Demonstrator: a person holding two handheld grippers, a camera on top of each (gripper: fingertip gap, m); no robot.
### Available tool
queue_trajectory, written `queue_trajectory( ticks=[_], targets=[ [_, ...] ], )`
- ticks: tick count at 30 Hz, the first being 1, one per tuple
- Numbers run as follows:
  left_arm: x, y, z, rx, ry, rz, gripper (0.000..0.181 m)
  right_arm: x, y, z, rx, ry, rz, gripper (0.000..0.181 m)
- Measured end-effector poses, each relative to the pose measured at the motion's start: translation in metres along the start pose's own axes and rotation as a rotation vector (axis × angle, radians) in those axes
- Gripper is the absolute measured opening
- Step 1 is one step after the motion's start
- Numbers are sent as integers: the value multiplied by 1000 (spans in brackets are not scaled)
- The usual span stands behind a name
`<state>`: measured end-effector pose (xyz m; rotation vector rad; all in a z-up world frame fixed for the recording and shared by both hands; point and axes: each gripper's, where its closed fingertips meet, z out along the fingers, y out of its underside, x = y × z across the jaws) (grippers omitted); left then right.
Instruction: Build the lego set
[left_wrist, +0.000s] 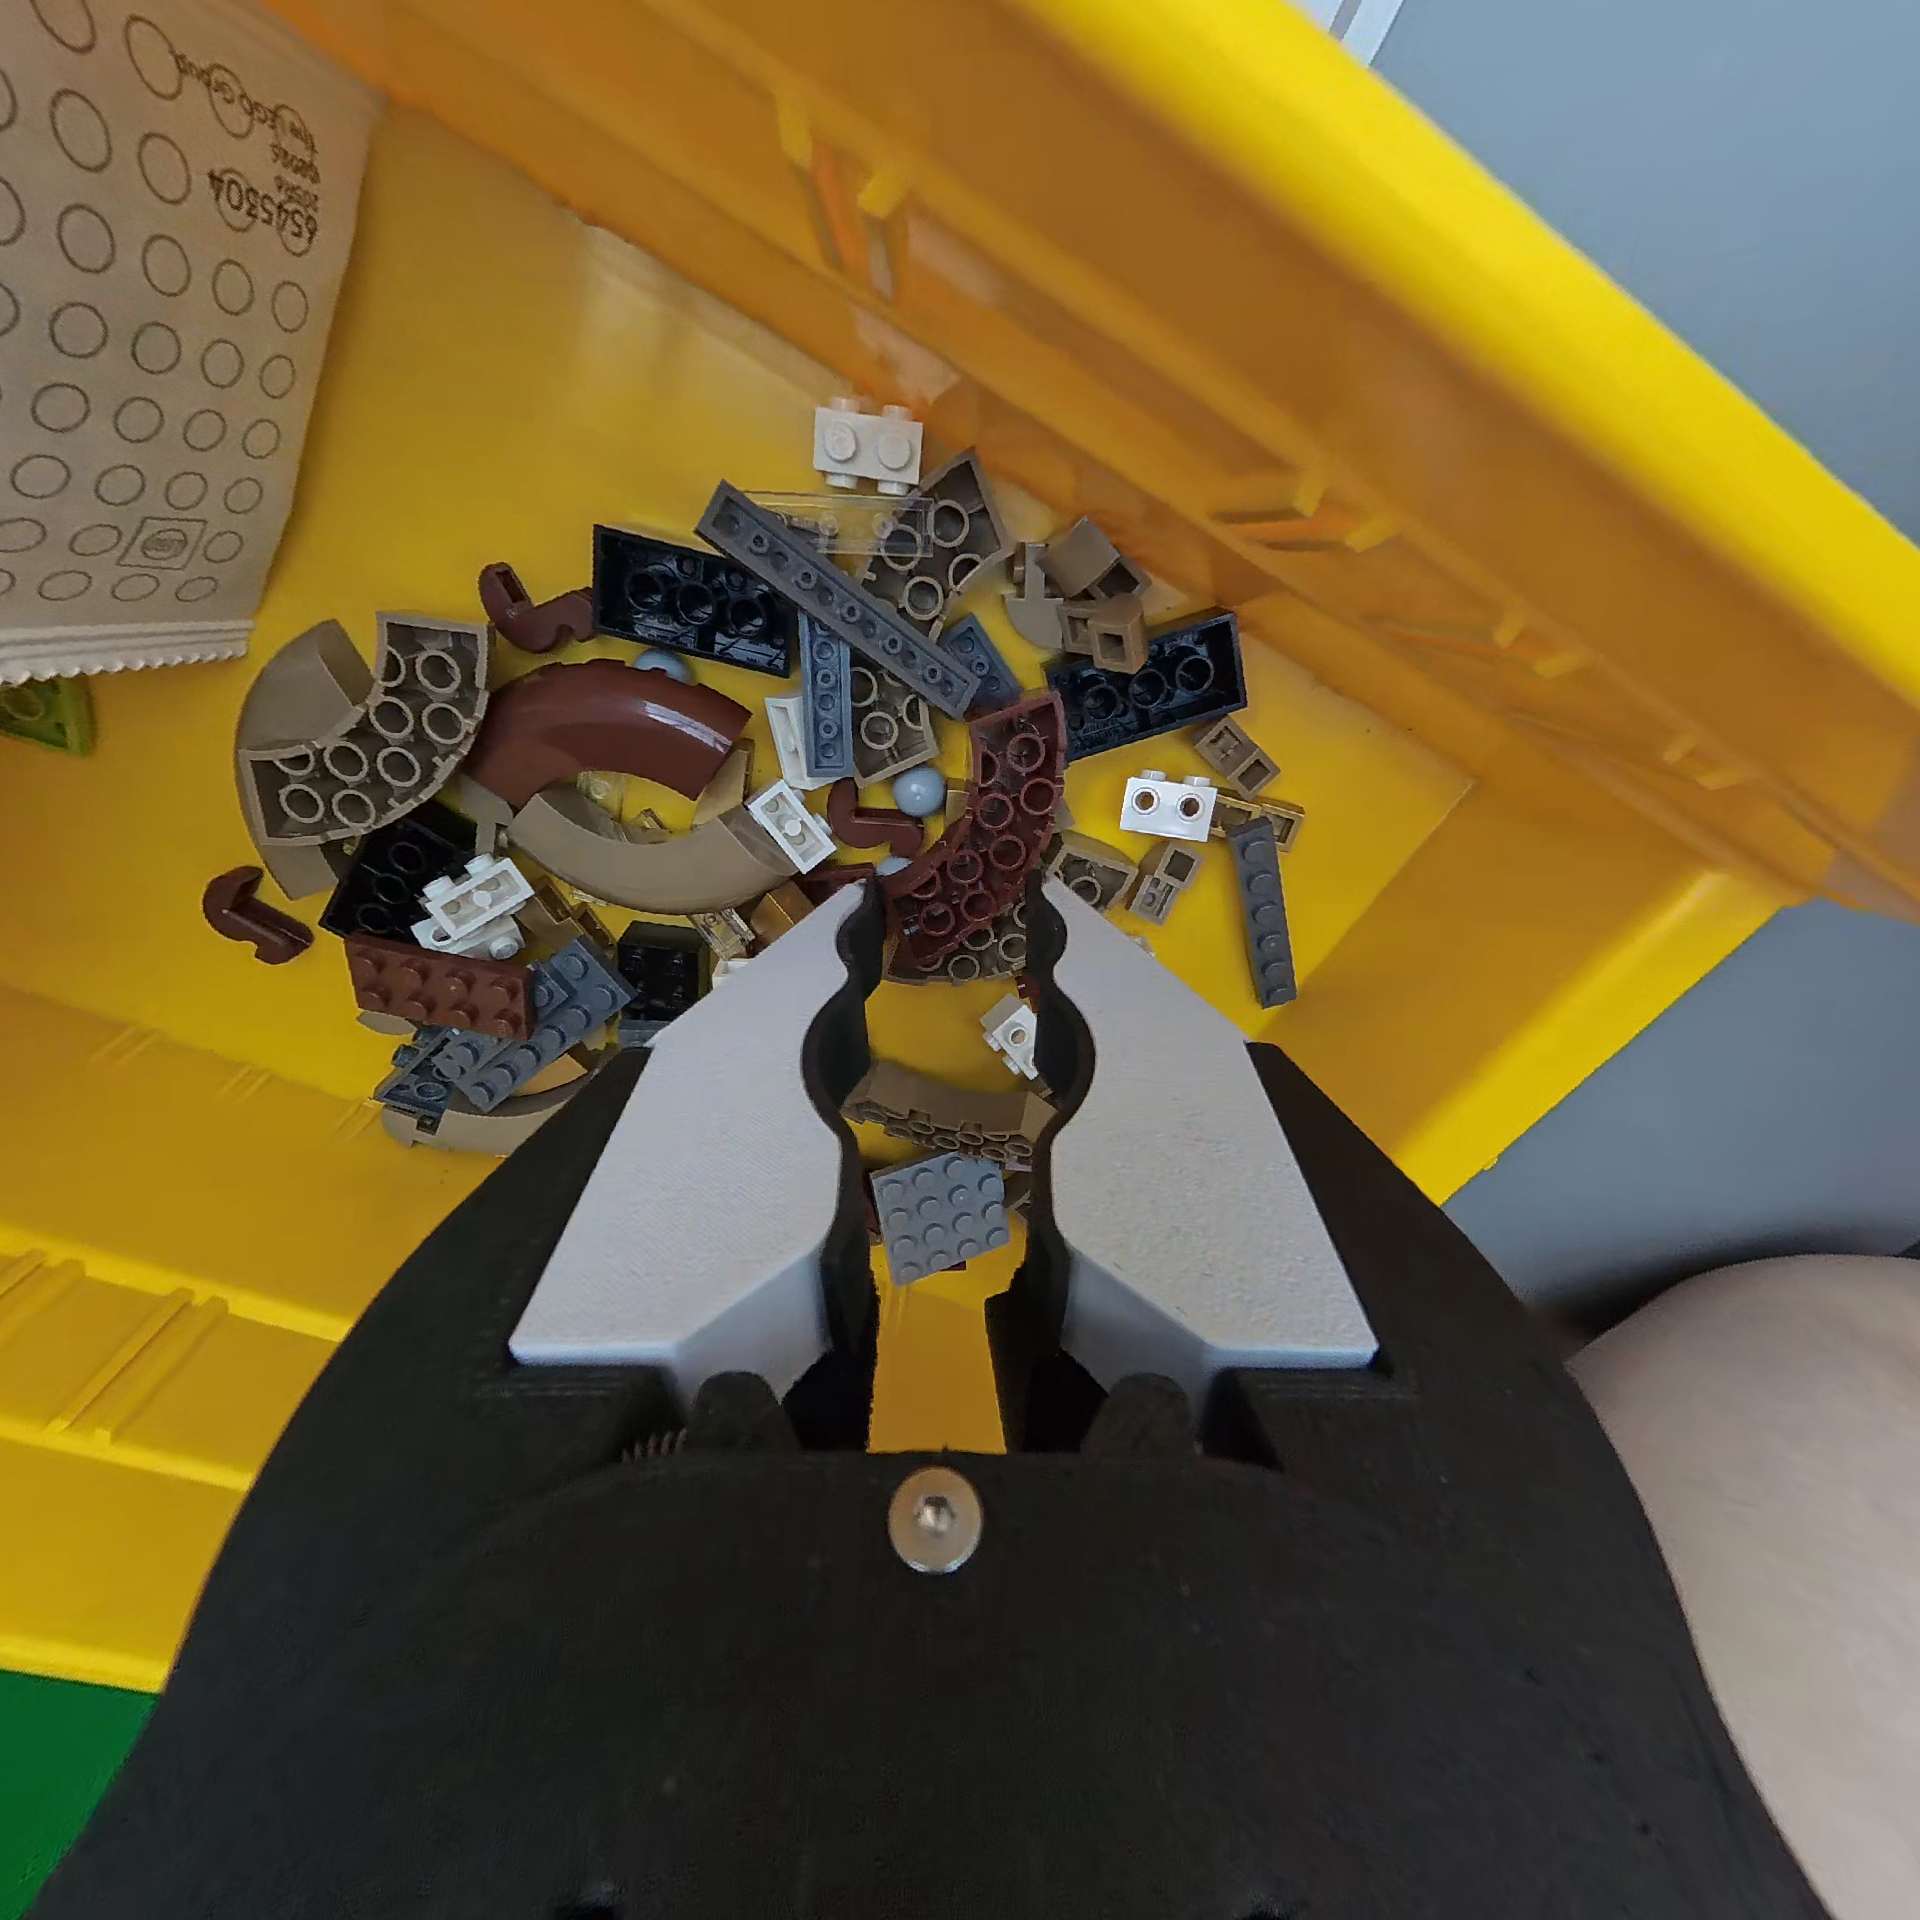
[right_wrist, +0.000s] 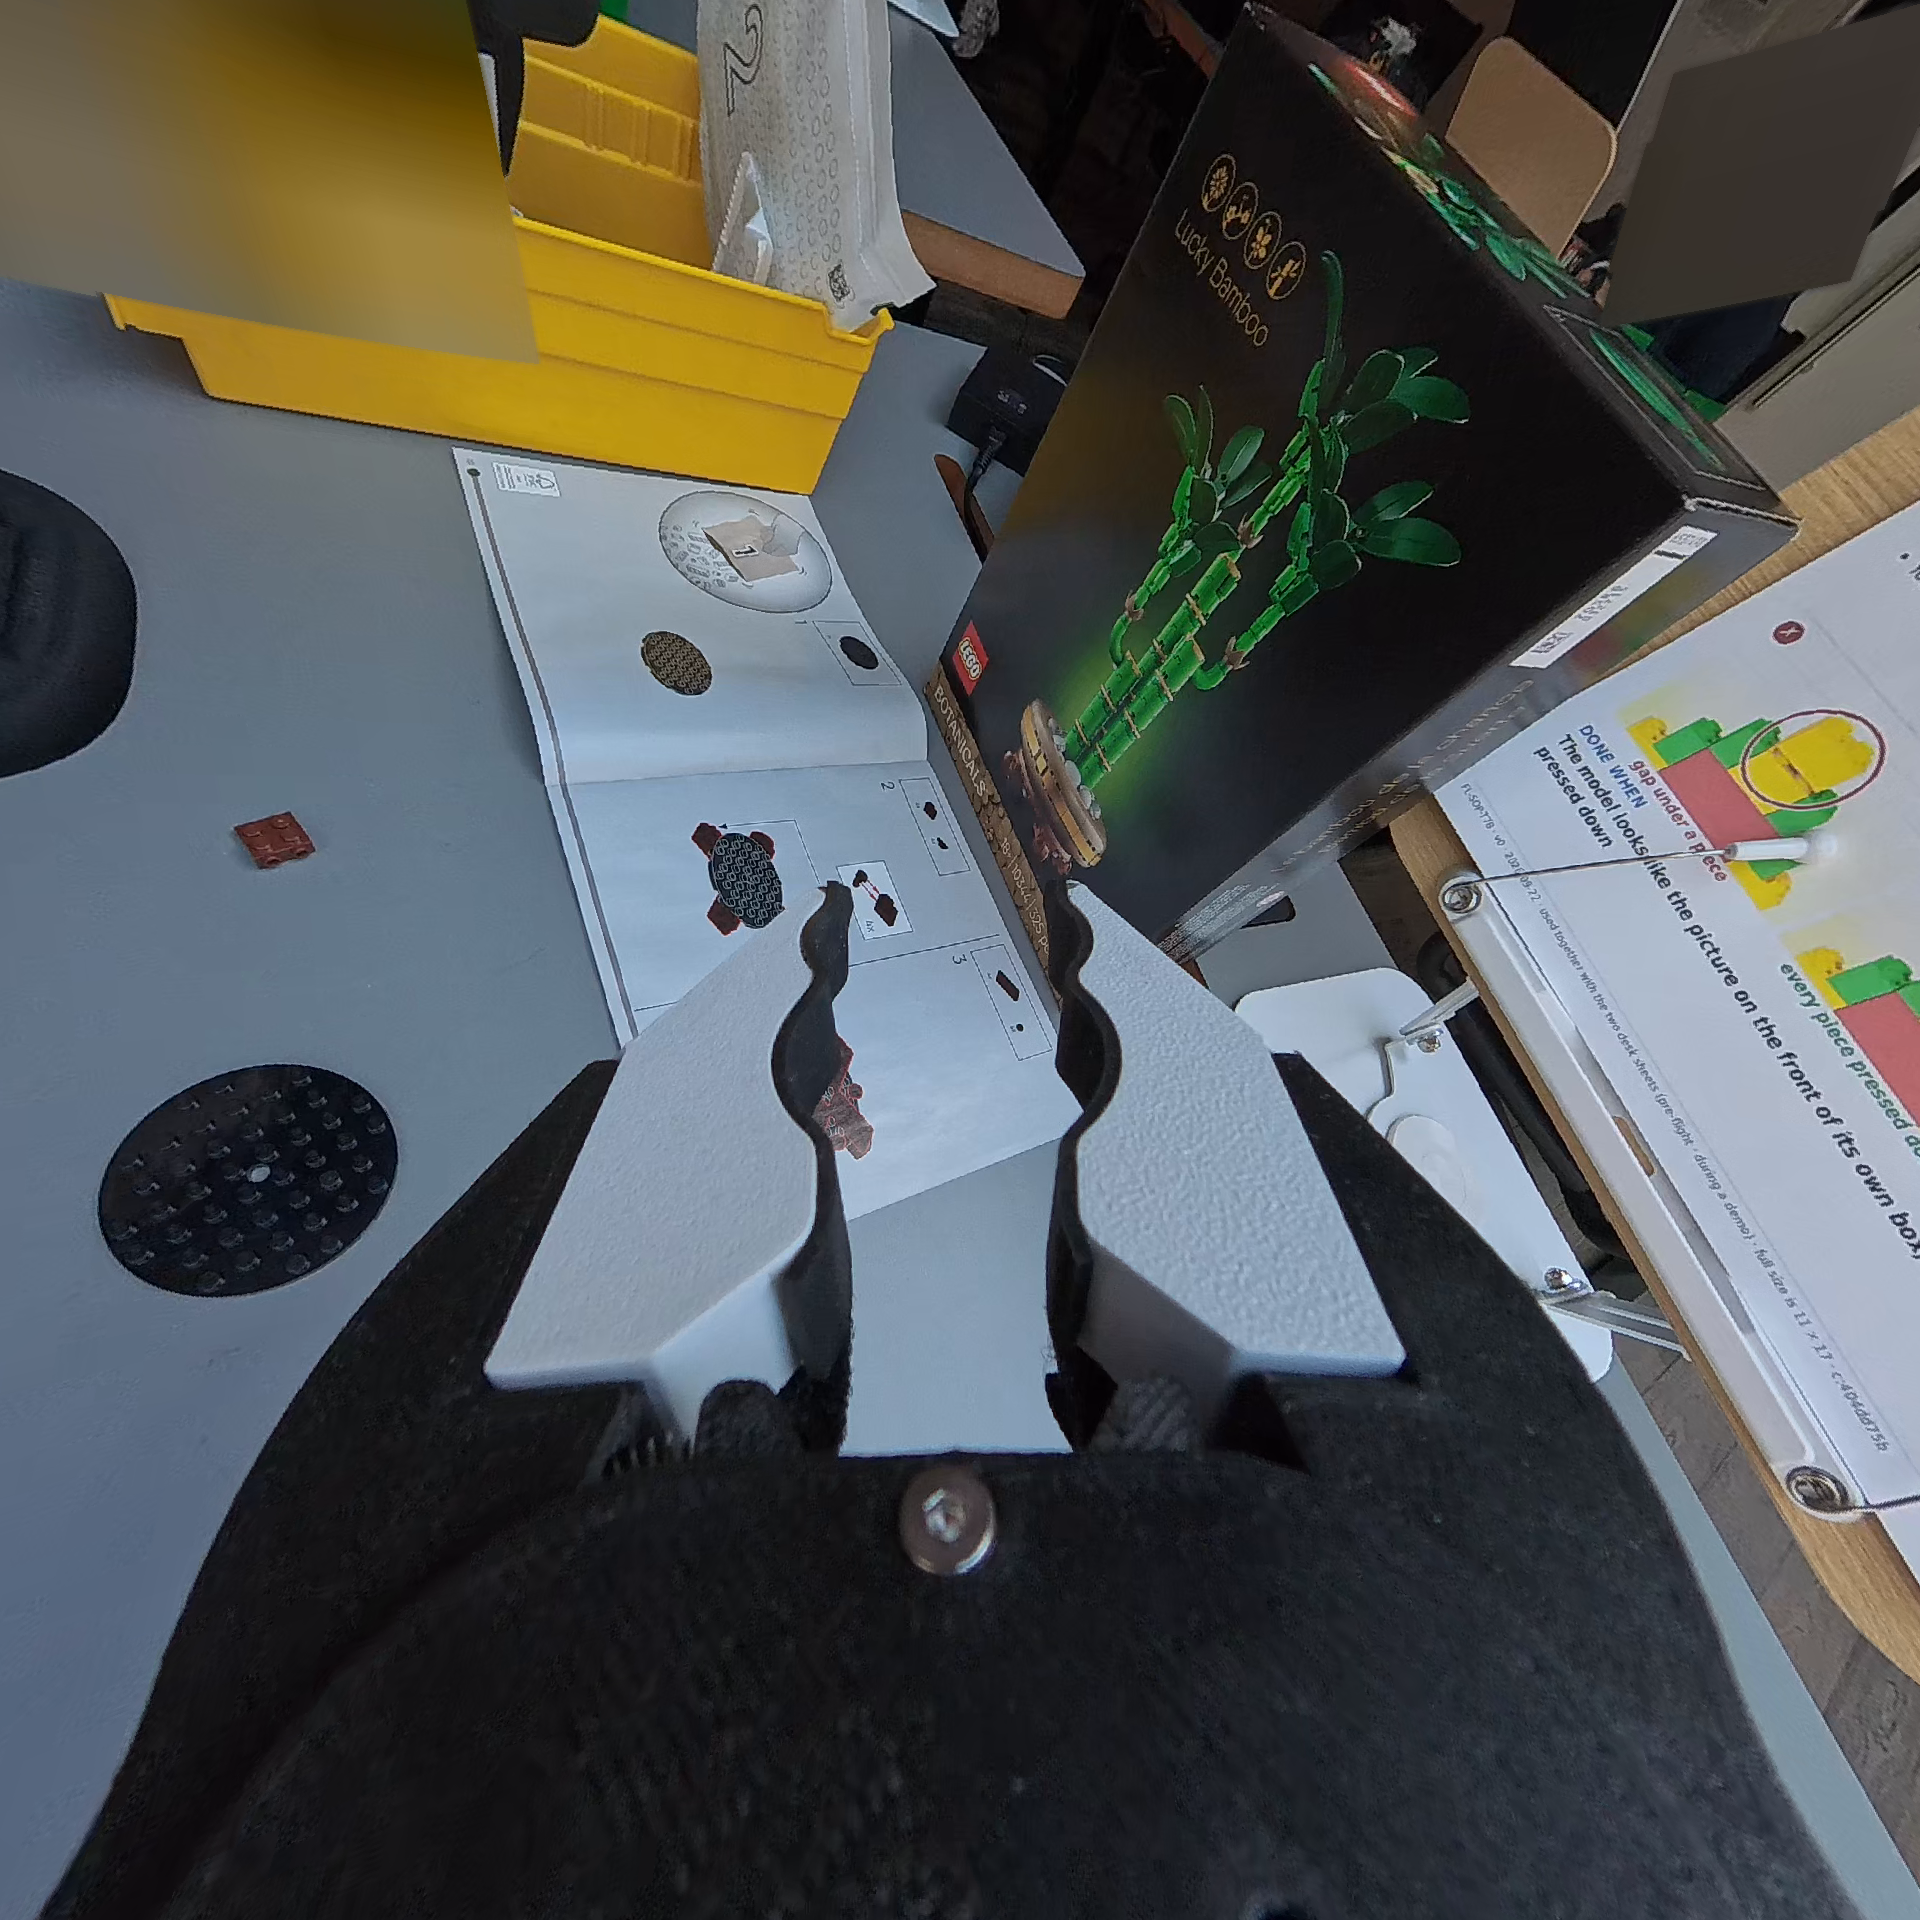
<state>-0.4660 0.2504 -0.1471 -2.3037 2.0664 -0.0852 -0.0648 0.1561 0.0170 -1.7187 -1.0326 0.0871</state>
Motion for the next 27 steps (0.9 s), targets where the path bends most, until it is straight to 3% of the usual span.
queue_trajectory(
  ticks=[6, 10, 13, 17, 19, 27],
  targets=[
    [-2, 7, -9, -9, -32, -8, 25, 0, 0, 0, 1, -3, 4, 38],
    [-16, 18, -36, 47, -133, -96, 25, 0, 0, 0, 1, -5, 4, 38],
    [-8, 27, -55, 107, -132, -132, 25, -1, 1, 1, -2, -9, 8, 38],
    [35, 34, -55, 126, 50, -55, 25, -3, 2, 4, -8, -19, 9, 38],
    [54, 40, -46, 70, 146, -8, 25, -4, 2, 5, -11, -21, 8, 38],
    [58, 35, -24, -28, 255, -35, 25, -3, 2, 4, -9, -17, 9, 38]
  ],
)
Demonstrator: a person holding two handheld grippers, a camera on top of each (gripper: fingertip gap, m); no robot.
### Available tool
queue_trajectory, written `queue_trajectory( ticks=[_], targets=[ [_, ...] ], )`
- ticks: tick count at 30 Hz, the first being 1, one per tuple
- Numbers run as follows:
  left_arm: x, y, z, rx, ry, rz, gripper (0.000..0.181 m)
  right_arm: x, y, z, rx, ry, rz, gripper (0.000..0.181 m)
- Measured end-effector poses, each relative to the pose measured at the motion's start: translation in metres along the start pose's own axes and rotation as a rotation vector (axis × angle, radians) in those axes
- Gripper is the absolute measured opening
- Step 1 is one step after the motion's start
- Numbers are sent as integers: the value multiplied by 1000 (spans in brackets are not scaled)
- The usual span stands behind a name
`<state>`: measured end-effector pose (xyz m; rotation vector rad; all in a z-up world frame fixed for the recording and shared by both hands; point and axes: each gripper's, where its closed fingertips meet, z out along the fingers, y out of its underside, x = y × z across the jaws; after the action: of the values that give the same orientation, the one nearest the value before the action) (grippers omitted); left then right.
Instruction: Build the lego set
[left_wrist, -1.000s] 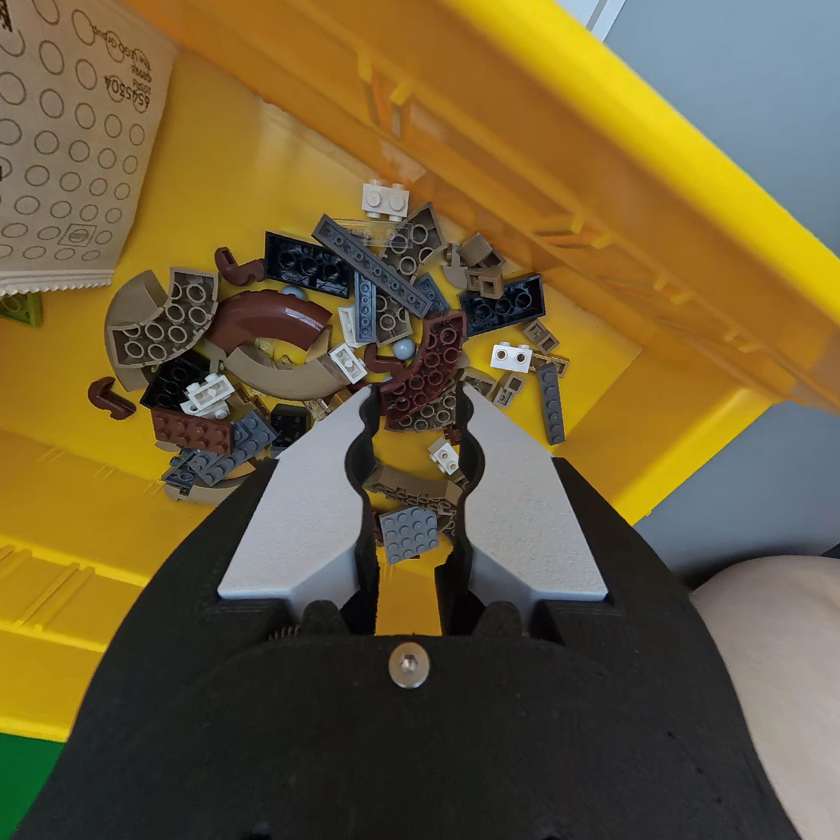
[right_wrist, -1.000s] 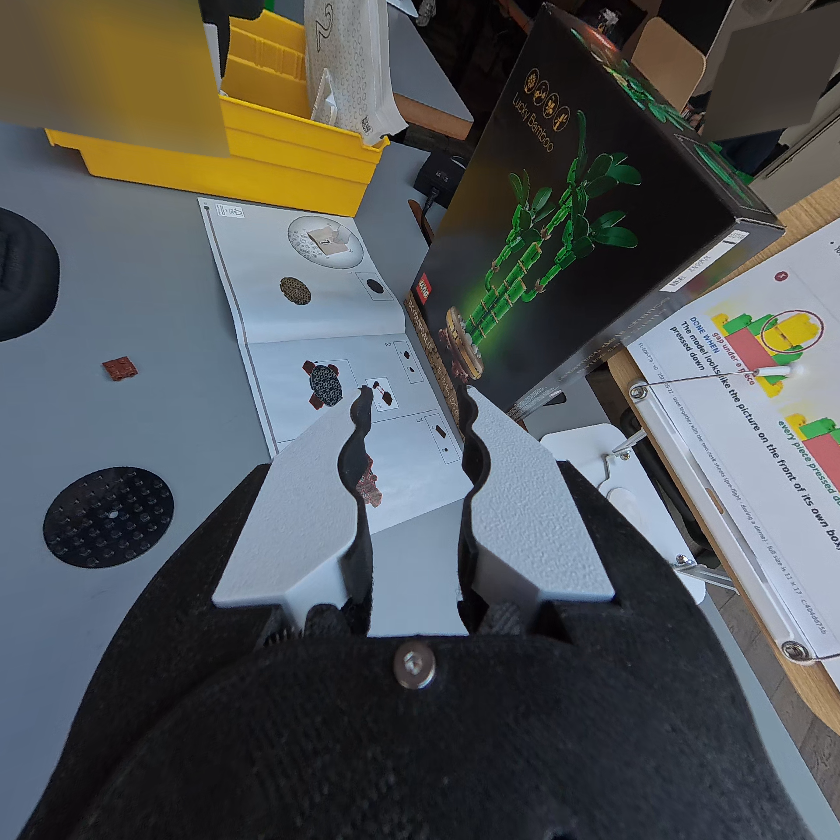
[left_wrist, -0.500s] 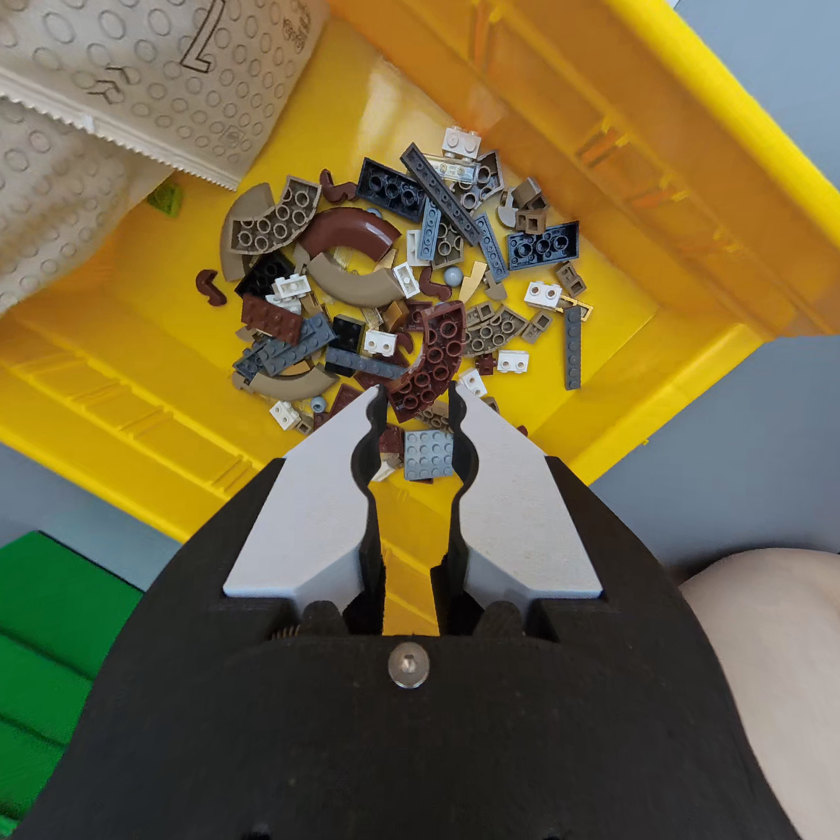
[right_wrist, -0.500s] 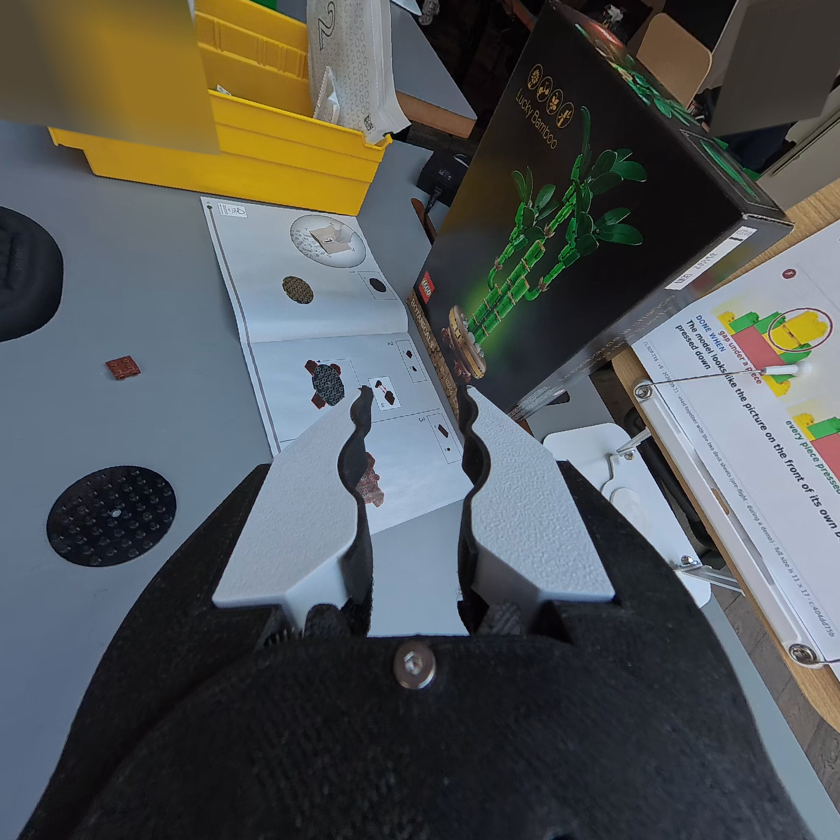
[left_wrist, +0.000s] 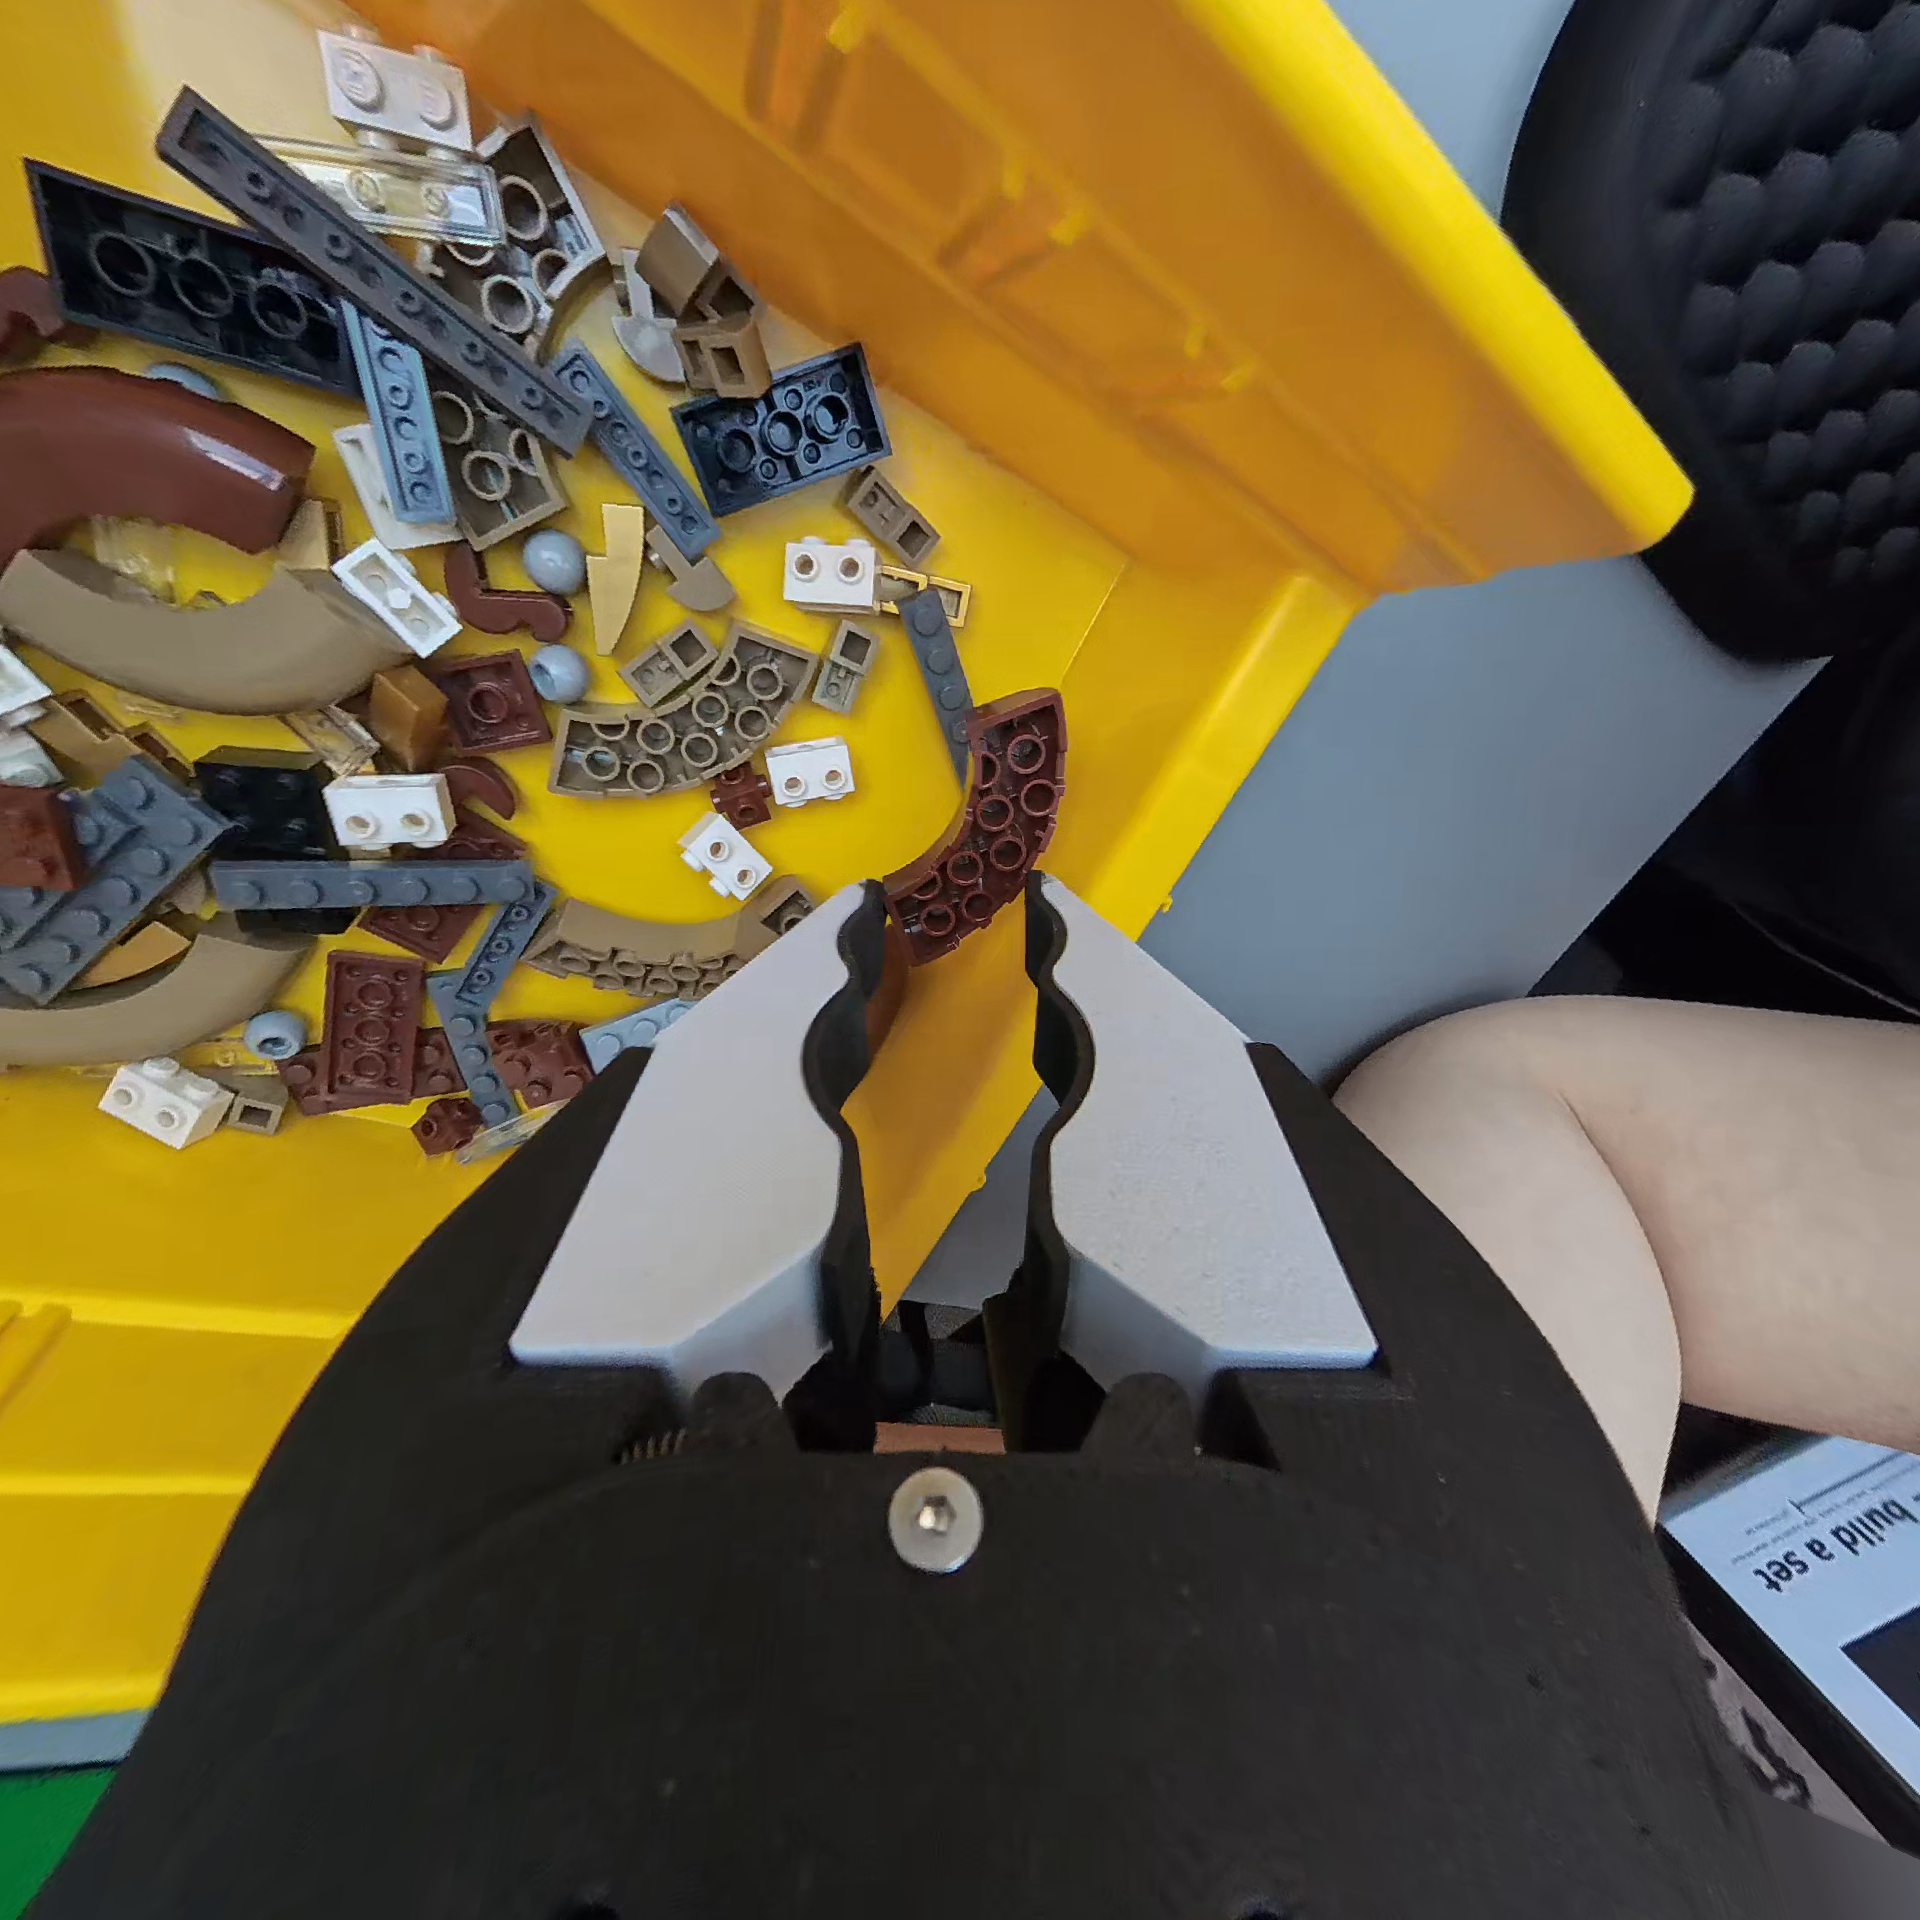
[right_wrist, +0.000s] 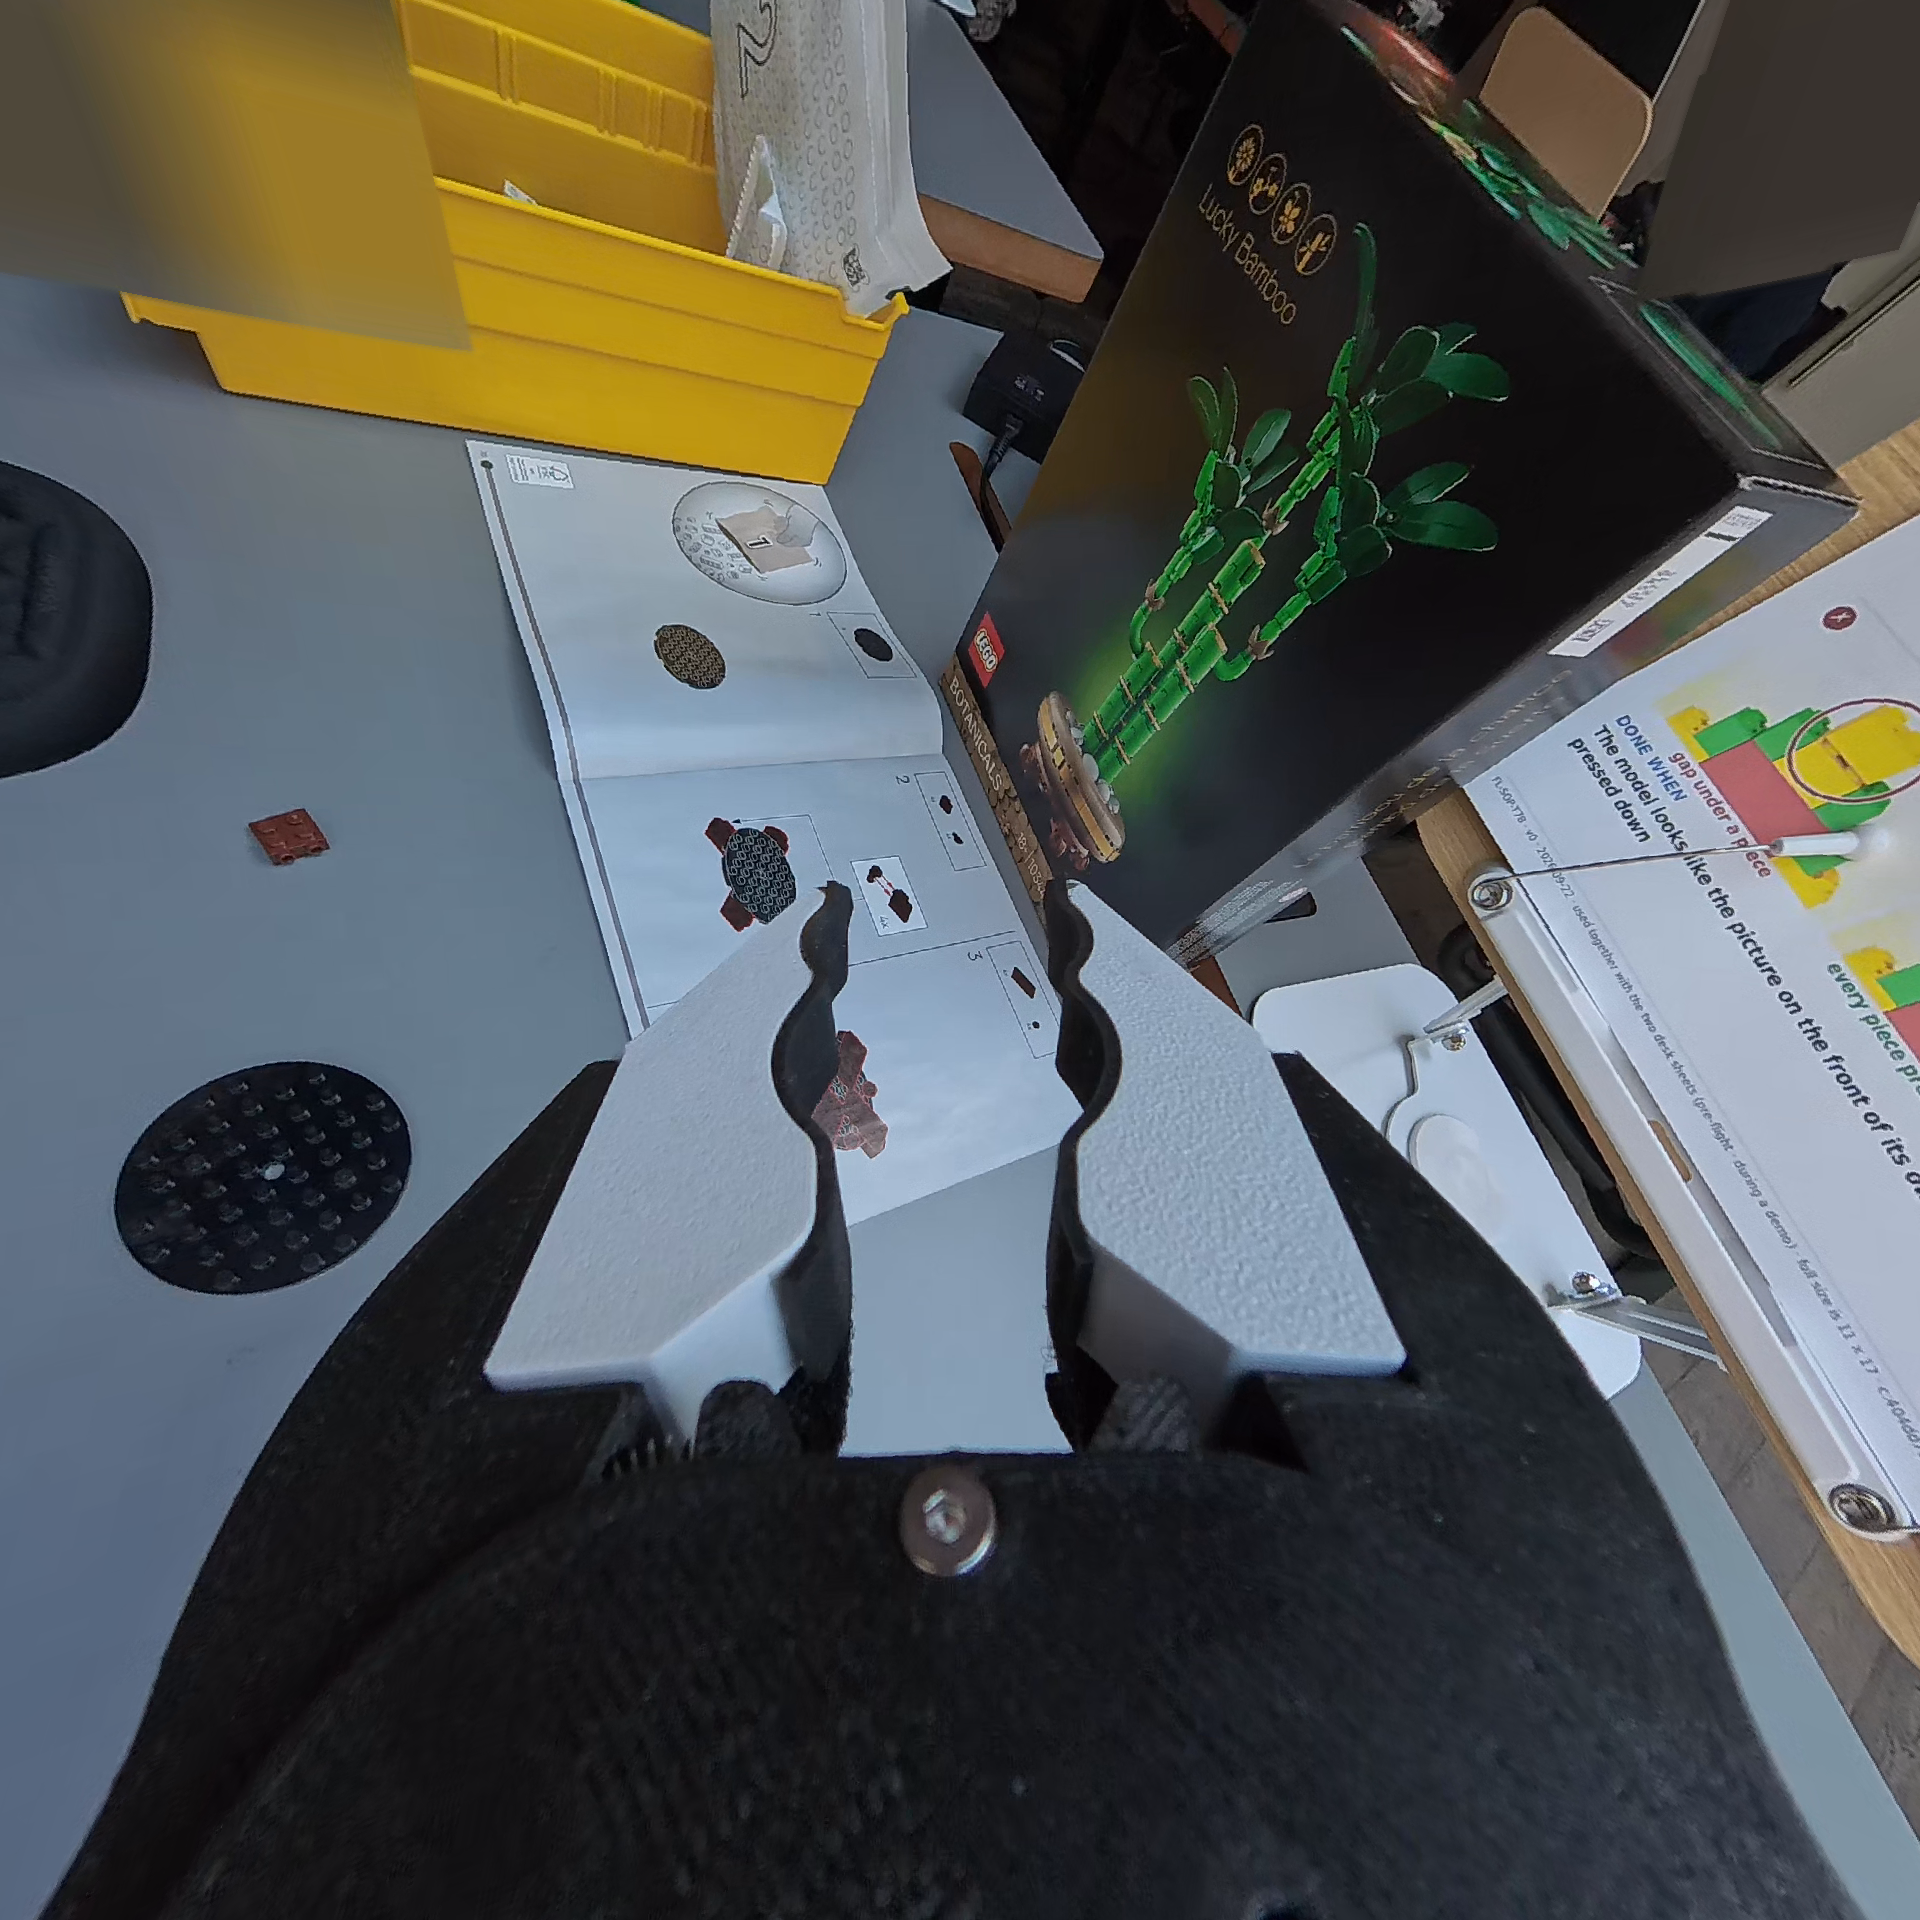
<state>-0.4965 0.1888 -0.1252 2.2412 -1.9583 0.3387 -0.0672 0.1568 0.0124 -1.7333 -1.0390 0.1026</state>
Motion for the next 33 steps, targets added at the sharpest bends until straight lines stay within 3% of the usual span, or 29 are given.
queue_trajectory(
  ticks=[6, 13, 18, 22, 26, 31, 33],
  targets=[
    [-2, 1, 12, -72, 35, -37, 25, 1, 2, 0, -5, 1, 1, 38],
    [0, -10, -8, 65, 28, -86, 27, 2, 3, 1, -6, -1, 8, 38],
    [-13, -5, -27, 139, -104, -88, 21, 2, -1, 0, 15, 10, 9, 38],
    [-37, -16, -75, 383, -321, -90, 15, 7, -16, -7, 99, 29, 33, 38],
    [-35, -39, -148, 784, -481, -48, 16, 17, -35, -22, 224, 57, 77, 38],
    [-27, -54, -216, 1173, -687, 3, 65, 24, -48, -36, 326, 59, 142, 38],
    [-29, -57, -231, 1309, -781, -2, 73, 25, -50, -39, 346, 58, 156, 38]
  ],
)
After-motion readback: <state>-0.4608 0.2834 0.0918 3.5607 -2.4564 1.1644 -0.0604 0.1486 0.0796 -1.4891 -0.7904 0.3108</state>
